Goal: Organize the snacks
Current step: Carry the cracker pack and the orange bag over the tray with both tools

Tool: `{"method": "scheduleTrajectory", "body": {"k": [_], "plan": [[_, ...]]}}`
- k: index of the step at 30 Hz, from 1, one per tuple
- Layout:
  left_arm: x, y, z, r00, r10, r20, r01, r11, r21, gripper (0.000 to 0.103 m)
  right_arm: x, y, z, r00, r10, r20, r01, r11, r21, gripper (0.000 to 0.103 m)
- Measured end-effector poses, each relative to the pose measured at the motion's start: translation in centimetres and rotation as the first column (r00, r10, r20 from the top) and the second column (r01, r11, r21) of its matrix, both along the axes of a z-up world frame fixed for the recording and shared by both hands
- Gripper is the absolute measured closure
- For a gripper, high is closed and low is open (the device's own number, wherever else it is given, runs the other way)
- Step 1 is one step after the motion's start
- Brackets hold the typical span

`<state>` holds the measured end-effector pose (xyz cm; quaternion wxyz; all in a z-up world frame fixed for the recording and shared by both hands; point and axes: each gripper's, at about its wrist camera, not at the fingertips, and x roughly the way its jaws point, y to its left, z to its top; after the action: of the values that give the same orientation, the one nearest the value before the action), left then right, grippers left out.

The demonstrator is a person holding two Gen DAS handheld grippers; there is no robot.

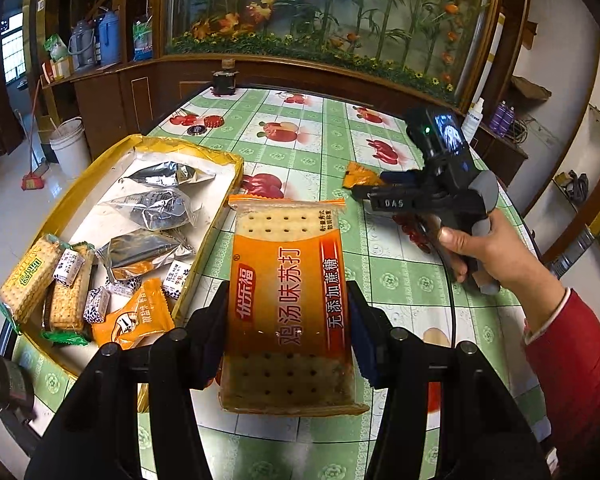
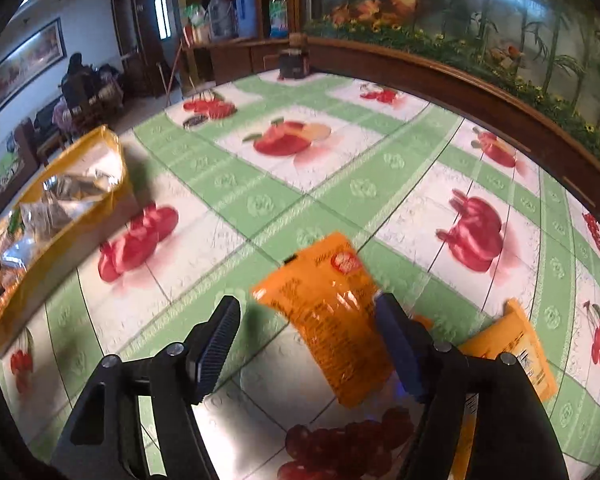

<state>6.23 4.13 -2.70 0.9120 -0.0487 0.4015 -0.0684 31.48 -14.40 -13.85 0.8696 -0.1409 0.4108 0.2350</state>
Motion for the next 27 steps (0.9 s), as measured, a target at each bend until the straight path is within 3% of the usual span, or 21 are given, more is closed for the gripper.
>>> {"method": "scheduleTrajectory", "body": {"k": [1, 2, 3, 6, 9, 19, 23, 27], "plan": [[0.0, -0.1, 0.2, 1.000, 0.003, 0.008, -0.003, 1.000, 0.004, 0.051, -0.7, 0.1, 0.2, 1.000, -0.007, 0.010, 0.007, 1.000, -0.023, 0.054], [0.1, -0.1, 0.3, 1.000, 0.004, 0.013, -0.004, 1.000, 0.007, 0.051, -1.3, 0.0, 0.4, 1.000, -0.009, 0.000, 0.009, 1.000, -0.010, 0.074], [0.0, -0.2, 0.3, 1.000, 0.002, 0.017, -0.003, 1.000, 0.008, 0.051, -1.9, -0.3, 0.5, 1.000, -0.007, -0.022, 0.007, 1.000, 0.018, 0.077], [-0.6, -0.1, 0.4, 0.999, 0.004, 0.032, -0.004, 1.000, 0.009, 0.051, -4.6, -0.7, 0.7, 0.999, -0.037, -0.016, 0.038, 0.998, 0.046, 0.079], [-1.2, 0.4, 0.2, 0.999, 0.014, 0.038, -0.015, 1.000, 0.014, 0.051, -7.6, -1.9, 1.4, 0.997, -0.073, -0.040, 0.078, 0.982, 0.172, 0.083], [-3.5, 2.8, 0.5, 0.995, 0.072, 0.075, -0.077, 0.996, 0.055, 0.051, -16.7, -2.3, 5.4, 0.998, -0.046, -0.046, 0.063, 0.863, 0.502, 0.084], [-4.2, 3.5, 0.9, 0.989, 0.104, 0.104, -0.114, 0.989, 0.096, 0.051, -19.7, -1.4, 7.7, 1.000, -0.012, -0.014, 0.018, 0.804, 0.595, 0.084], [-4.9, 4.3, 1.5, 0.983, 0.126, 0.136, -0.142, 0.984, 0.112, 0.051, -21.9, 0.1, 9.6, 0.999, 0.026, 0.019, -0.032, 0.770, 0.637, 0.084]]}}
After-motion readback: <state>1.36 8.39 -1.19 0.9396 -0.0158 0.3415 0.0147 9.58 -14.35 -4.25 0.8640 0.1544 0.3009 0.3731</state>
